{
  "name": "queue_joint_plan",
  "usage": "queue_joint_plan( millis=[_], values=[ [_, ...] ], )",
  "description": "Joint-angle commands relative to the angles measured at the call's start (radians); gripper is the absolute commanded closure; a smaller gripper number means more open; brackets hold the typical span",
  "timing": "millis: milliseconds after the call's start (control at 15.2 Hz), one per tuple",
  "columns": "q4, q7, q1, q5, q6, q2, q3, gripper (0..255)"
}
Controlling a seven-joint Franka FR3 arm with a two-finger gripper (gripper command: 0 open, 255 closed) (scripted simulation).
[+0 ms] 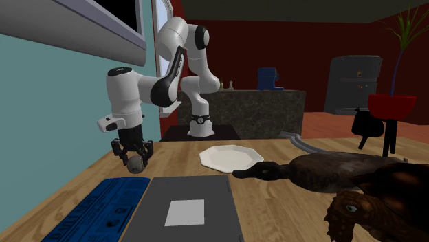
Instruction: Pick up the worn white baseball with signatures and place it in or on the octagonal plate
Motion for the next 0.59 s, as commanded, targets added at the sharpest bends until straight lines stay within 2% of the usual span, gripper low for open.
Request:
queue_joint_plan(
  millis=[0, 528],
  values=[
    [-0.001, 0.000, 0.000, 0.000, 0.000, 0.000, 0.000, 255],
    [0.000, 0.002, 0.003, -0.005, -0.019, -0.019, -0.003, 255]
  ],
)
